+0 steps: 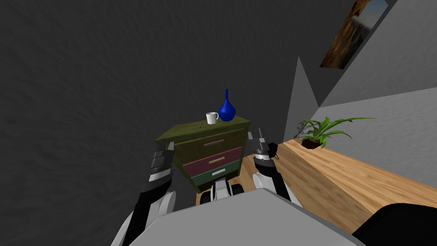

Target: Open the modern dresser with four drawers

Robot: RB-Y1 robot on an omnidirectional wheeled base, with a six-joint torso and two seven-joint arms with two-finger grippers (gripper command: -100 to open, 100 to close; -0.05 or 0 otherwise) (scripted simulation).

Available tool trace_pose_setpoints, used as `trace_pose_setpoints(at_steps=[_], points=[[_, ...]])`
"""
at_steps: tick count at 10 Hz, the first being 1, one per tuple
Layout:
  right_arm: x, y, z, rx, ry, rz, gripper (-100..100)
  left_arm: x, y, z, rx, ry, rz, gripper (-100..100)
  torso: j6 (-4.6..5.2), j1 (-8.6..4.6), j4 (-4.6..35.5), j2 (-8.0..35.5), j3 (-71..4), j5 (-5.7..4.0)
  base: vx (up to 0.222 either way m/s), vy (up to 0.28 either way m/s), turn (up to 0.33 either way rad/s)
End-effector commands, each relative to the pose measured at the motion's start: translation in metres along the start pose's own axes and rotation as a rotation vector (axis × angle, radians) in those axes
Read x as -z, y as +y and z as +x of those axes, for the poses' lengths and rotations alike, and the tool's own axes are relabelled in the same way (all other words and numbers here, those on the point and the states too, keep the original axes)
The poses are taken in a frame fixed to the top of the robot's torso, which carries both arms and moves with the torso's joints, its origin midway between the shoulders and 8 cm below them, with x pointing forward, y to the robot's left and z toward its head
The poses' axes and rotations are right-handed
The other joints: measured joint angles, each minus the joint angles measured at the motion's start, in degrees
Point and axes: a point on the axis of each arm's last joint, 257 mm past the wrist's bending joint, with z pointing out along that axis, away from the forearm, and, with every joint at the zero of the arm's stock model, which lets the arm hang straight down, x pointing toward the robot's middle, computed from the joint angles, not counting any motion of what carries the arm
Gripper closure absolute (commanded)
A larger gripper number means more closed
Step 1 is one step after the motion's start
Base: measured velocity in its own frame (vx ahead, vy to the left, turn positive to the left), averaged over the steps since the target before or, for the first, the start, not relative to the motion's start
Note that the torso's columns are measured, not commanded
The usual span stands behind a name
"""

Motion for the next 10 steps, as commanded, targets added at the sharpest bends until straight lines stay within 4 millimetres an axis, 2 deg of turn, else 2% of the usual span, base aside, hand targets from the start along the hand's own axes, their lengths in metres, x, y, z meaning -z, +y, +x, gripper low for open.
trace_pose_setpoints(at_steps=[1, 10], points=[[0.0, 0.0, 0.0, 0.0, 0.0, 0.0, 0, 0.001, 0.007, 0.008, -0.022, 0.06, -0.023, -100, -0.03, -0.04, 0.23, 0.2, -0.23, -0.04, -0.012, -0.035, -0.005], [0.0, 0.0, 0.0, 0.0, 0.0, 0.0, 0, 0.011, 0.042, 0.019, -0.035, 0.131, -0.171, -100, 0.15, -0.12, 0.19, 0.04, -0.42, -0.05, -0.012, -0.055, -0.017]])
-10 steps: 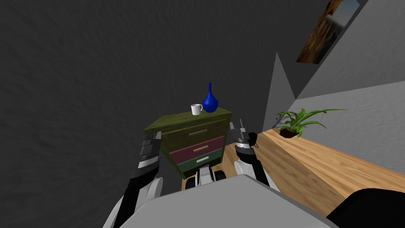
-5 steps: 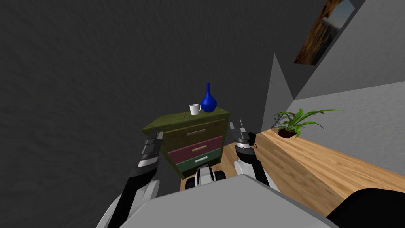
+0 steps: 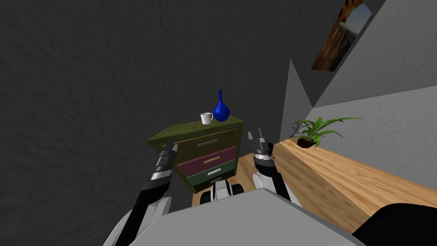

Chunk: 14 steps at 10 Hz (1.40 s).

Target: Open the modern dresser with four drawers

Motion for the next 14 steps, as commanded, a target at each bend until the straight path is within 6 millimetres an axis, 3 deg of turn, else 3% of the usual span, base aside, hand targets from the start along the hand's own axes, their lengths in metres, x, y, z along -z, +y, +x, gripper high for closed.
trace_pose_setpoints(at_steps=[1, 14], points=[[0.0, 0.0, 0.0, 0.0, 0.0, 0.0, 0, 0.002, 0.01, 0.003, 0.013, 0.001, -0.047, -100, 0.0, 0.02, 0.02, 0.04, 0.02, 0.01, -0.013, -0.041, -0.021], [0.0, 0.0, 0.0, 0.0, 0.0, 0.0, 0, 0.023, 0.071, 0.017, 0.057, 0.025, -0.311, -100, -0.19, 0.09, 0.18, 0.38, 0.23, -0.01, -0.012, -0.064, -0.024]])
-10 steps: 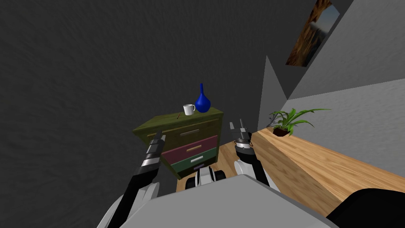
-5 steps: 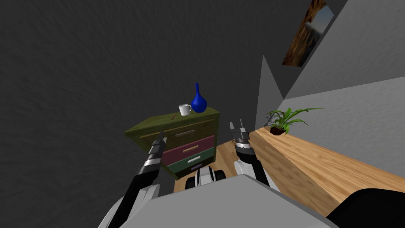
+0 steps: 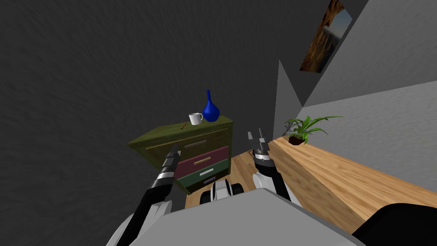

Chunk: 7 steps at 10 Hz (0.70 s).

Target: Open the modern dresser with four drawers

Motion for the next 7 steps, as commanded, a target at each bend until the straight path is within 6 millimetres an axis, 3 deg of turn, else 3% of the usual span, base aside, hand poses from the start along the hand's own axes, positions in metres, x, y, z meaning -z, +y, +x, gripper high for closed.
trace_pose_setpoints(at_steps=[1, 7], points=[[0.0, 0.0, 0.0, 0.0, 0.0, 0.0, 0, 0.001, 0.011, 0.002, 0.012, 0.001, -0.048, -100, 0.0, -0.03, 0.0, -0.01, -0.01, -0.01, -0.014, -0.053, -0.017], [0.0, 0.0, 0.0, 0.0, 0.0, 0.0, 0, 0.008, 0.038, 0.006, 0.073, -0.026, -0.163, -100, 0.0, -0.06, 0.01, 0.05, 0.03, -0.02, -0.009, -0.056, -0.021]])
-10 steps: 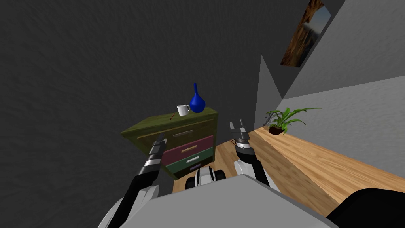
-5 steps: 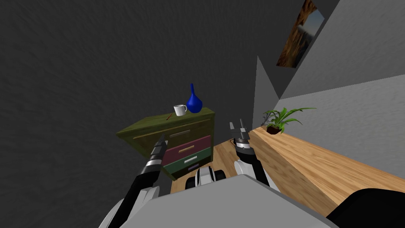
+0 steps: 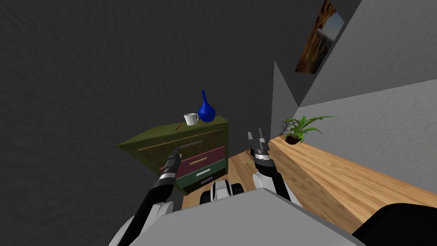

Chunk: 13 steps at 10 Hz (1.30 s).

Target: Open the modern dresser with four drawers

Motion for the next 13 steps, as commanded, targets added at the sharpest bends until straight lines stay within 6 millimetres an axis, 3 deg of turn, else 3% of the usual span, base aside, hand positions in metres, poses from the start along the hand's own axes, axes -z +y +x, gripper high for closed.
trace_pose_setpoints(at_steps=[1, 3, 4, 10, 13], points=[[0.0, 0.0, 0.0, 0.0, 0.0, 0.0, 0, 0.001, 0.005, 0.001, 0.016, -0.008, -0.022, -100, 0.0, 0.01, 0.0, -0.03, -0.01, 0.0, -0.004, -0.029, -0.002], [0.0, 0.0, 0.0, 0.0, 0.0, 0.0, 0, 0.002, 0.002, -0.001, 0.017, -0.011, -0.024, -100, 0.0, 0.22, -0.08, -0.31, -0.18, 0.06, 0.074, 0.005, -0.021], [0.0, 0.0, 0.0, 0.0, 0.0, 0.0, 0, 0.002, 0.002, -0.001, 0.016, -0.011, -0.026, 100, -0.01, 0.14, -0.06, -0.15, -0.12, 0.05, 0.009, 0.001, 0.002], [0.0, 0.0, 0.0, 0.0, 0.0, 0.0, 0, 0.007, -0.013, 0.0, 0.017, -0.005, 0.0, 100, -0.02, 0.2, -0.27, -0.31, -0.13, 0.19, -0.155, -0.035, 0.014], [0.0, 0.0, 0.0, 0.0, 0.0, 0.0, 0, 0.012, -0.005, 0.003, 0.015, 0.004, -0.025, 100, 0.01, 0.14, -0.27, -0.19, -0.05, 0.18, -0.145, -0.027, 0.018]])
